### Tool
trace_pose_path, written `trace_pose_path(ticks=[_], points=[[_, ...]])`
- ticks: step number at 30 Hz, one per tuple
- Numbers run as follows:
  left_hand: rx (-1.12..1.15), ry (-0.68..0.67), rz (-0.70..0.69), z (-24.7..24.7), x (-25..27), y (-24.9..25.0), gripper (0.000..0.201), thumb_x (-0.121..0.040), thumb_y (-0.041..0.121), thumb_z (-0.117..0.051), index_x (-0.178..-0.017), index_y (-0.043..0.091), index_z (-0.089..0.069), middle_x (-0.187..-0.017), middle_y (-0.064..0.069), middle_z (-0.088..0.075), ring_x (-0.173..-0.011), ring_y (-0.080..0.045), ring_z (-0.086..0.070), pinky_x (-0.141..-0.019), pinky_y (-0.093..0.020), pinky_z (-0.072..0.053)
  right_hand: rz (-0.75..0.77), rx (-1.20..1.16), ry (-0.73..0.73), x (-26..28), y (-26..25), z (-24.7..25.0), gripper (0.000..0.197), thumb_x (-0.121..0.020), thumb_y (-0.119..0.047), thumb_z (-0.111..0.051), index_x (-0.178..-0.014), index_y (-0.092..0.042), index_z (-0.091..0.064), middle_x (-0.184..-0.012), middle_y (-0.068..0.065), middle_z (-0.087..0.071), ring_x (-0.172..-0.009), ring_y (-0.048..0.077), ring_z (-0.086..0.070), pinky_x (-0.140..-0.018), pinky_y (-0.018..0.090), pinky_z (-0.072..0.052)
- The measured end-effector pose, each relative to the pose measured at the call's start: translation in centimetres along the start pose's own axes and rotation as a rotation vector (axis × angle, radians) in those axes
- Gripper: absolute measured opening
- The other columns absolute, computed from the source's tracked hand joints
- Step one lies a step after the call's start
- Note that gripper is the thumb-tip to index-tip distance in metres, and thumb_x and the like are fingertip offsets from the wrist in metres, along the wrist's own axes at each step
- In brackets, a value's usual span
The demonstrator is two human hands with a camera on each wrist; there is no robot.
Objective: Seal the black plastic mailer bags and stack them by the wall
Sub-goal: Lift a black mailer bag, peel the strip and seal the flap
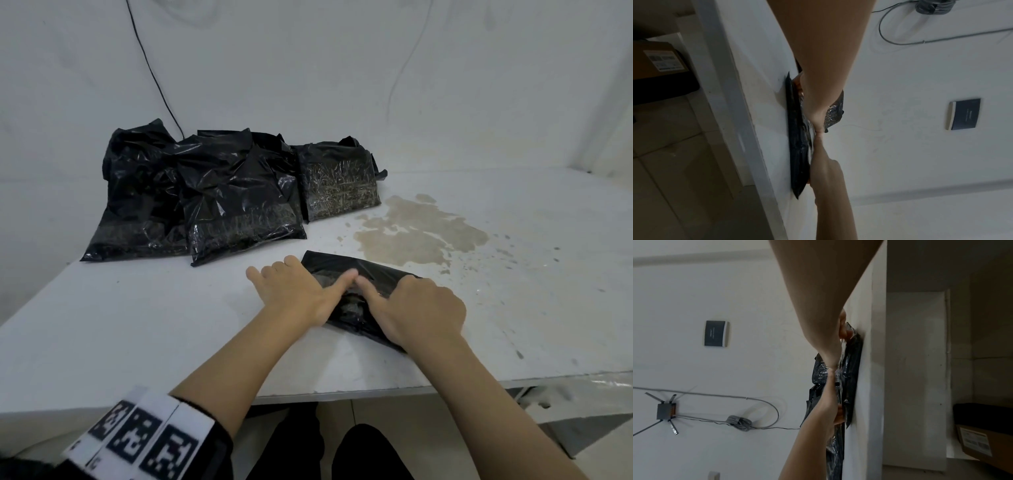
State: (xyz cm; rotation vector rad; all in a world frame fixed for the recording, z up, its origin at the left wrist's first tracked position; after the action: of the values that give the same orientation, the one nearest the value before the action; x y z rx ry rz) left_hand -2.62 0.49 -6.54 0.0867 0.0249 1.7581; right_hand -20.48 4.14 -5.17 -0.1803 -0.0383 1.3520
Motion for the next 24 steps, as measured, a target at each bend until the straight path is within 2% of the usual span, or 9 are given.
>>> trace_pose_path(ticks=[3,6,10,14,18,21,24], points=[[-0.082,0.003,0.008,0.1,-0.4,0.3,0.097,-0.071,0.091,-0.018,-0.114,0.008,-0.045,-0.108,-0.006,-0.058,-0.104,-0.026,-0.053,-0.100,-0.043,-0.020,-0.019,0.040,-0.023,-0.4,-0.1,-0.2,0.070,-0.084,-0.078,-0.025,-0.081,-0.013,-0.049,-0.078,0.003,-0.054,-0.073,0.023,-0.052,-0.059,0.028,-0.039],[-0.076,0.020,0.006,0.1,-0.8,0.2,0.093,-0.075,0.087,-0.020,-0.114,0.008,-0.045,-0.106,-0.006,-0.059,-0.100,-0.026,-0.055,-0.100,-0.044,-0.020,-0.063,-0.065,-0.010,-0.4,0.7,-0.5,0.068,-0.082,-0.078,-0.032,-0.076,-0.012,-0.045,-0.084,0.004,-0.059,-0.078,0.025,-0.055,-0.060,0.028,-0.038],[-0.039,0.015,0.026,0.1,-1.3,-0.4,0.082,-0.082,0.081,-0.025,-0.111,0.007,-0.046,-0.089,-0.003,-0.052,-0.081,-0.023,-0.047,-0.100,-0.043,-0.021,-0.118,-0.186,-0.015,0.0,1.5,-0.8,0.066,-0.081,-0.078,-0.038,-0.065,-0.014,-0.037,-0.066,0.000,-0.047,-0.061,0.020,-0.045,-0.050,0.027,-0.033],[0.027,0.016,0.036,-0.3,-1.9,-1.1,0.068,-0.087,0.074,-0.029,-0.102,0.009,-0.046,-0.081,-0.001,-0.052,-0.076,-0.022,-0.046,-0.097,-0.042,-0.023,-0.150,-0.274,0.003,0.5,2.1,-1.1,0.066,-0.082,-0.074,-0.041,-0.060,-0.012,-0.036,-0.058,0.001,-0.045,-0.050,0.017,-0.039,-0.043,0.026,-0.025],[0.118,0.052,0.023,-0.6,-2.2,-1.6,0.056,-0.091,0.068,-0.031,-0.093,0.012,-0.042,-0.084,-0.001,-0.056,-0.077,-0.022,-0.048,-0.093,-0.042,-0.025,-0.169,-0.337,0.000,0.9,2.5,-1.4,0.063,-0.087,-0.067,-0.042,-0.058,-0.012,-0.034,-0.055,0.001,-0.040,-0.046,0.016,-0.035,-0.042,0.026,-0.022],[0.158,0.139,0.002,-0.3,-1.7,-1.5,0.047,-0.095,0.060,-0.032,-0.089,0.014,-0.041,-0.086,0.000,-0.054,-0.080,-0.021,-0.045,-0.082,-0.039,-0.023,-0.178,-0.346,-0.011,0.9,2.5,-1.5,0.061,-0.091,-0.063,-0.038,-0.060,-0.011,-0.037,-0.057,0.002,-0.044,-0.047,0.016,-0.039,-0.043,0.027,-0.024],[0.227,0.200,-0.024,-0.4,-1.5,-2.2,0.043,-0.098,0.053,-0.031,-0.090,0.013,-0.047,-0.095,0.000,-0.061,-0.086,-0.021,-0.052,-0.078,-0.038,-0.021,-0.174,-0.316,-0.016,1.0,2.3,-1.4,0.060,-0.092,-0.062,-0.036,-0.060,-0.011,-0.036,-0.056,0.002,-0.043,-0.047,0.017,-0.039,-0.043,0.027,-0.025]])
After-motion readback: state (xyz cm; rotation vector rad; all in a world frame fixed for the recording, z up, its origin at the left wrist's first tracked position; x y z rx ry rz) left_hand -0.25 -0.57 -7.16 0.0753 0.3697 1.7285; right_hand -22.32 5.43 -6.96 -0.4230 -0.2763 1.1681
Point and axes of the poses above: each hand's wrist, its own x-axis away from the middle knuckle, its own z-axis out of the back of the hand, y = z × x, the point moved 10 cm from there along -x, towards the middle knuckle
